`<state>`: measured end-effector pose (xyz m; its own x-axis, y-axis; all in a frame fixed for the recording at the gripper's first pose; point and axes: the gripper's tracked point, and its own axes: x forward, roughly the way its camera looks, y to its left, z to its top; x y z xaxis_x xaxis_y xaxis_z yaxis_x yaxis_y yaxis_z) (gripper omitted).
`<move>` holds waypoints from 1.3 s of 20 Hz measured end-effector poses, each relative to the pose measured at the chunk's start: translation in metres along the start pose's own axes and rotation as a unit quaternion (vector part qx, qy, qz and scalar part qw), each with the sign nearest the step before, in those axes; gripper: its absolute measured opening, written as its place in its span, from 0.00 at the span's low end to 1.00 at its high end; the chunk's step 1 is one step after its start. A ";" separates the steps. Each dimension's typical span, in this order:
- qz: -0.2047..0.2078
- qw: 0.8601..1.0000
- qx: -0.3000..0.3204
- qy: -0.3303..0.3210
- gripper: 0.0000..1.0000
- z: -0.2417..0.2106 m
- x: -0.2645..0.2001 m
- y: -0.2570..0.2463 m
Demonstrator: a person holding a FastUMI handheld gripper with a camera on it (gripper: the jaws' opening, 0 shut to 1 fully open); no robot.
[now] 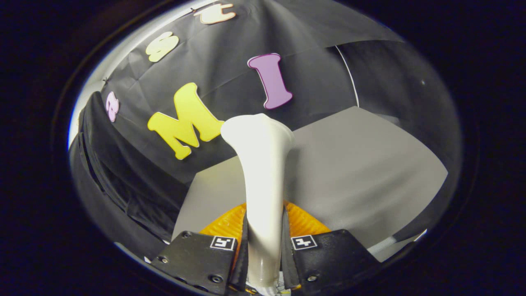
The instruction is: Iron the clothes twice with a garment steamer, once on the left side and once on the right side.
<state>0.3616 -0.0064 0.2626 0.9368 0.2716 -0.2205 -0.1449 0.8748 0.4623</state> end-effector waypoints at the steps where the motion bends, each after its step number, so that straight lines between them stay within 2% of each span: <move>1: -0.001 1.000 -0.007 -0.008 0.36 0.001 -0.008 0.005; 8: 0.016 0.996 -0.049 -0.067 0.36 0.027 -0.066 0.080; 14: 0.018 0.988 -0.096 -0.120 0.36 0.039 -0.100 0.154; 20: 0.036 0.974 -0.141 -0.172 0.36 0.053 -0.112 0.243; 26: 0.056 0.963 -0.171 -0.201 0.36 0.045 -0.123 0.321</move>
<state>0.2144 0.2225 0.4767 0.9470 0.2545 0.1962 -0.2839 0.9486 0.1396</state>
